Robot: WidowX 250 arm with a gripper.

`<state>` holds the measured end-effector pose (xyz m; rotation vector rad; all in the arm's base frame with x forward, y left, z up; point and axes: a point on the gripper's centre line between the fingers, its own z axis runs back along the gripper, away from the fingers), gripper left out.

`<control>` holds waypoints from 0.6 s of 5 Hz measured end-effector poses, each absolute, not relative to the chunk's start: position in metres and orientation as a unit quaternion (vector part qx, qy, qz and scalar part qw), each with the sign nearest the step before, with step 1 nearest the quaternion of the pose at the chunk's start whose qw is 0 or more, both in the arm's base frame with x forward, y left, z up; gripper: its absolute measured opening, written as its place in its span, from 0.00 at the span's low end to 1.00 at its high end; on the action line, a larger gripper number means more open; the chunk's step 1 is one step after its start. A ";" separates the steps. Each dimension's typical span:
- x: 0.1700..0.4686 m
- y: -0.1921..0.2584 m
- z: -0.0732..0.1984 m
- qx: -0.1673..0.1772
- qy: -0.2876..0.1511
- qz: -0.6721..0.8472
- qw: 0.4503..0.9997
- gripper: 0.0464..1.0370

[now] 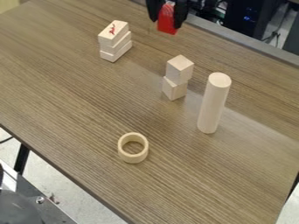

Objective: Remov the red block on to the tower

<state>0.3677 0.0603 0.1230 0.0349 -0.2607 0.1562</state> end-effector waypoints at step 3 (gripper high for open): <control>0.379 0.109 0.067 0.021 -0.117 0.011 0.993 0.52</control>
